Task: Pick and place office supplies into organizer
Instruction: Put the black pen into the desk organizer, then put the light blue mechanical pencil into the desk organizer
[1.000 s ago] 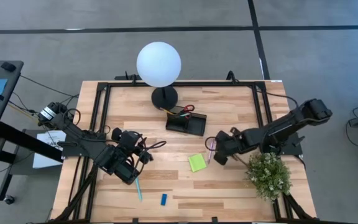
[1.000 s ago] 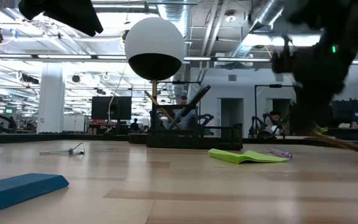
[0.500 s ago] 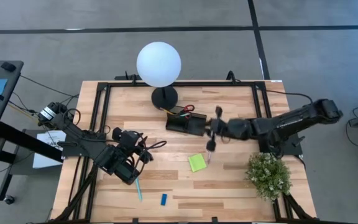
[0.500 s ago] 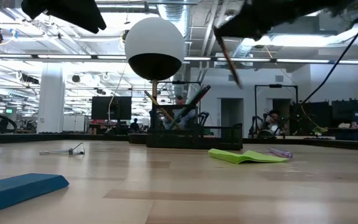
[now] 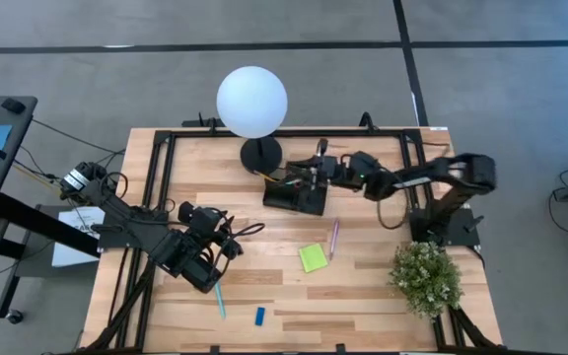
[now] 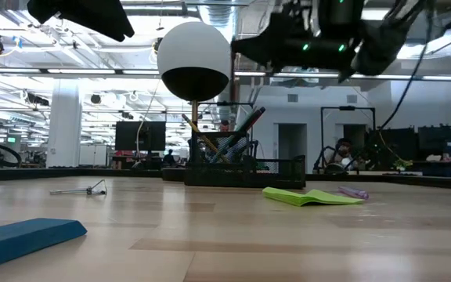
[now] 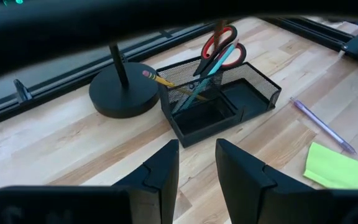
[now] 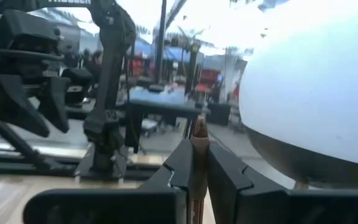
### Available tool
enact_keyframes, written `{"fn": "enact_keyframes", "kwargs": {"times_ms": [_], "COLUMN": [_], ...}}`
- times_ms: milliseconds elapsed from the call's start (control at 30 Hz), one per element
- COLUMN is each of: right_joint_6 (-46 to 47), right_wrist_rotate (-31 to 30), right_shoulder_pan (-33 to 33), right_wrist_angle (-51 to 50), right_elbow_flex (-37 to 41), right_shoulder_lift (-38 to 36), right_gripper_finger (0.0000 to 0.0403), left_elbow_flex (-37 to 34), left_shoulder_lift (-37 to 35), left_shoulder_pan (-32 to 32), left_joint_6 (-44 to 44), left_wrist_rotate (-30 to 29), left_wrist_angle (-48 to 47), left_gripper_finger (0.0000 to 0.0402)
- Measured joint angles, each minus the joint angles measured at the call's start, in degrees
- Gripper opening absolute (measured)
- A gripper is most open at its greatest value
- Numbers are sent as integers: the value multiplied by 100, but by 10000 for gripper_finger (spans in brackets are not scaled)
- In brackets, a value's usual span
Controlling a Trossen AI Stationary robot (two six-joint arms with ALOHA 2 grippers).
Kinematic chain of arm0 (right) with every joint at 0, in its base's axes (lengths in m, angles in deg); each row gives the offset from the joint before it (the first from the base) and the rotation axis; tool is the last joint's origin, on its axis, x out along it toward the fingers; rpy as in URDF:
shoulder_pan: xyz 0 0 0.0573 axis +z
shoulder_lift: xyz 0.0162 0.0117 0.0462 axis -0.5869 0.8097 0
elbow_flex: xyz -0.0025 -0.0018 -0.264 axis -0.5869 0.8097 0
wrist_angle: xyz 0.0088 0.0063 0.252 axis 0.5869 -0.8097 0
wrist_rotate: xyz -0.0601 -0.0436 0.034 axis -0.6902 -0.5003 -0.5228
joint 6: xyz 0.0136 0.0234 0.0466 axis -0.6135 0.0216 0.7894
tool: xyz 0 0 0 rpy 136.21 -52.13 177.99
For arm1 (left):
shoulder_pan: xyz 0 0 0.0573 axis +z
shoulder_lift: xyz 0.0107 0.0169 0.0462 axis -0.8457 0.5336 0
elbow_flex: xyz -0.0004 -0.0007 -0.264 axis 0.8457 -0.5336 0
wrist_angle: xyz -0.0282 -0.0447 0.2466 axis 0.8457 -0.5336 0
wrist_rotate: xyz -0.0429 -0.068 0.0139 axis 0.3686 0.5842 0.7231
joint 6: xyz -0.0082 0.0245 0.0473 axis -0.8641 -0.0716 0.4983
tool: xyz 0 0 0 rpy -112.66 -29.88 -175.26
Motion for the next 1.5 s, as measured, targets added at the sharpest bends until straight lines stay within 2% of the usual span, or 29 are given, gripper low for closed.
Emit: {"fn": "enact_keyframes", "kwargs": {"times_ms": [133, 333, 567, 1000, 1167, 1333, 1500], "right_joint_6": [12, 409, 841, 917, 938, 765, 721], "right_wrist_rotate": [41, 38, 54, 32, 45, 53, 137], "right_shoulder_pan": [-174, -422, -605, -597, -584, -429, -193], "right_wrist_angle": [810, 756, 807, 478, 828, 720, -595], "right_elbow_flex": [-238, -720, -1140, -1167, -1145, -1145, -1146], "right_shoulder_lift": [792, 1660, 2189, 2126, 2108, 1585, 657], "right_gripper_finger": [29, 19, 52, 99, 109, 109, 108], "left_elbow_flex": [0, 0, 0, 0, 0, 0, 0], "left_shoulder_lift": [0, 0, 0, 0, 0, 0, 0], "left_shoulder_pan": [0, 0, 0, 0, 0, 1, 0], "left_joint_6": [2, 2, 2, 2, 2, 0, -2], "left_wrist_rotate": [2, 4, 35, 37, 37, 41, 306], "left_wrist_angle": [0, -4, 0, 0, 0, 0, 0], "left_gripper_finger": [100, 100, 100, 100, 100, 100, 100]}}
